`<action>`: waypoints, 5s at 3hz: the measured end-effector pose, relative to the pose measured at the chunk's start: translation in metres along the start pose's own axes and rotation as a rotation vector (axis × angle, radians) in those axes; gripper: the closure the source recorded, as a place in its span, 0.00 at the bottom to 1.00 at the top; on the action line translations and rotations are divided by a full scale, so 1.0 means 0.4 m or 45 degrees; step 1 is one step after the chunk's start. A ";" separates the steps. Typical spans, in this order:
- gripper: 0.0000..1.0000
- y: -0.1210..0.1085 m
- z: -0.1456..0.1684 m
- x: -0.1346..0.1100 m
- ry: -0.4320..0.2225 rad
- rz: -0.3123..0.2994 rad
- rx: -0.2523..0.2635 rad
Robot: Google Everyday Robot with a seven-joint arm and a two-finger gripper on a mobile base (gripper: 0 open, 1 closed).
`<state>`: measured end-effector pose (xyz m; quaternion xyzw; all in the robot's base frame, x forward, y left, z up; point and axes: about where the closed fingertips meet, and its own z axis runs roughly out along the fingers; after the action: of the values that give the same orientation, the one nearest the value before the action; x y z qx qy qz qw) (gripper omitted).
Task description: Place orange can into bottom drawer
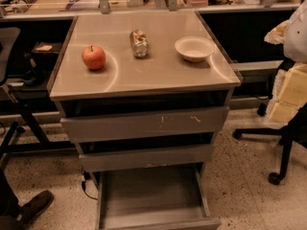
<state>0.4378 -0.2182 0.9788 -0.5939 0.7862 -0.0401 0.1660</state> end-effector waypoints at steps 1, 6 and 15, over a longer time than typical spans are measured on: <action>0.00 -0.004 0.001 -0.006 -0.012 -0.003 0.019; 0.00 -0.223 0.072 -0.158 -0.044 0.126 0.080; 0.00 -0.533 0.215 -0.537 -0.311 0.216 0.050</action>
Offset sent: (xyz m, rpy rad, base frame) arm 0.0603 0.0155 -0.0107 0.0418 -0.0261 -0.1424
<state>0.7121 -0.0652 0.9992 -0.5225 0.8066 0.0315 0.2748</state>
